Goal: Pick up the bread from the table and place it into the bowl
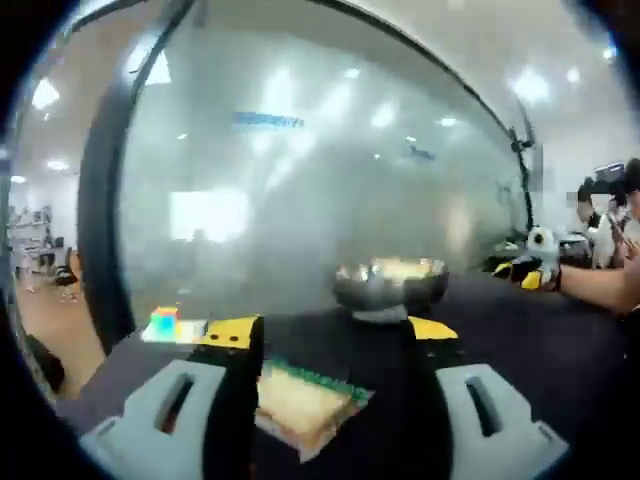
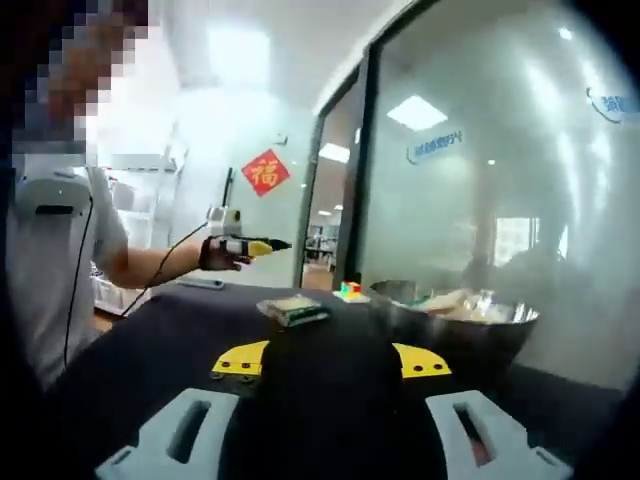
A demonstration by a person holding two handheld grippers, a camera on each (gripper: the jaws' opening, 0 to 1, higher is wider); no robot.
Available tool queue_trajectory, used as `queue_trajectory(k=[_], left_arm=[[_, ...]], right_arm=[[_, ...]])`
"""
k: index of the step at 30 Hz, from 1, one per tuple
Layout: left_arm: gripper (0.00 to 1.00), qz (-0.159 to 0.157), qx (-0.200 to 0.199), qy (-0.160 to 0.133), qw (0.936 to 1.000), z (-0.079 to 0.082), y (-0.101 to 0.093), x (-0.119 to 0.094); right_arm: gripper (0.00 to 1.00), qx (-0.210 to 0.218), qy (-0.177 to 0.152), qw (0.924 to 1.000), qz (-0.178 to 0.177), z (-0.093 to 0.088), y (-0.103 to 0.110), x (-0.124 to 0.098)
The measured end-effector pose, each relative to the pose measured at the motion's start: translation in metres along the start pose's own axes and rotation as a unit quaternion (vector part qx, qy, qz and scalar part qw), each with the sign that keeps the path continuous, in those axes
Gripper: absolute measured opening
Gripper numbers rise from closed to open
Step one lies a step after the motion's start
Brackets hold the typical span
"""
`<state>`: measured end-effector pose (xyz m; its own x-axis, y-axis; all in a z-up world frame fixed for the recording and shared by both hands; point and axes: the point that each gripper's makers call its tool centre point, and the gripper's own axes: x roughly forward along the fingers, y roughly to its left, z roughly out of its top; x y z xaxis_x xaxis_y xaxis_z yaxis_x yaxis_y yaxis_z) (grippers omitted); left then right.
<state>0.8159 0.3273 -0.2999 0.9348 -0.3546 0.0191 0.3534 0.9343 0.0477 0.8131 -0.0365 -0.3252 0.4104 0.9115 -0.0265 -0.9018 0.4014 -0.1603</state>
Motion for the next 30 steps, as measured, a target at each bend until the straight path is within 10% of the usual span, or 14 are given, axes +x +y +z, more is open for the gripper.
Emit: queue_trajectory(k=[1,2,5,7,17,23,27,30], left_arm=[[0.46,0.023,0.016,0.025,0.9993,-0.023,0.006,-0.009],[0.47,0.03,0.031,0.051,0.9978,-0.043,0.01,-0.012],[0.47,0.053,-0.011,0.091,0.9944,-0.081,0.02,-0.006],[0.47,0.051,0.042,0.16,0.9849,-0.098,0.016,-0.003],[0.07,0.029,0.064,0.151,0.986,-0.094,-0.004,0.025],[0.0,-0.015,0.096,0.162,0.982,-0.092,-0.045,0.039],[0.0,-0.09,0.114,0.155,0.9772,-0.089,-0.106,0.055],[0.0,-0.157,0.12,0.144,0.9697,-0.086,-0.16,0.063]], right_arm=[[0.27,-0.023,0.05,0.9984,0.006,-0.013,0.005,0.003],[0.27,-0.061,0.032,0.9976,0.01,-0.007,0.007,0.007],[0.27,0.008,-0.002,0.9999,0.008,0.005,0.011,0.016],[0.28,-0.017,0.017,0.9996,0.017,-0.002,0.015,0.016],[0.29,-0.043,0.053,0.9976,0.012,-0.01,0.017,0.003],[0.29,-0.056,0.063,0.9963,0.016,-0.016,0.019,0.005],[0.29,-0.061,0.068,0.9956,0.023,-0.019,0.018,0.002],[0.3,0.008,0.009,0.9988,0.048,0.002,0.02,-0.006]])
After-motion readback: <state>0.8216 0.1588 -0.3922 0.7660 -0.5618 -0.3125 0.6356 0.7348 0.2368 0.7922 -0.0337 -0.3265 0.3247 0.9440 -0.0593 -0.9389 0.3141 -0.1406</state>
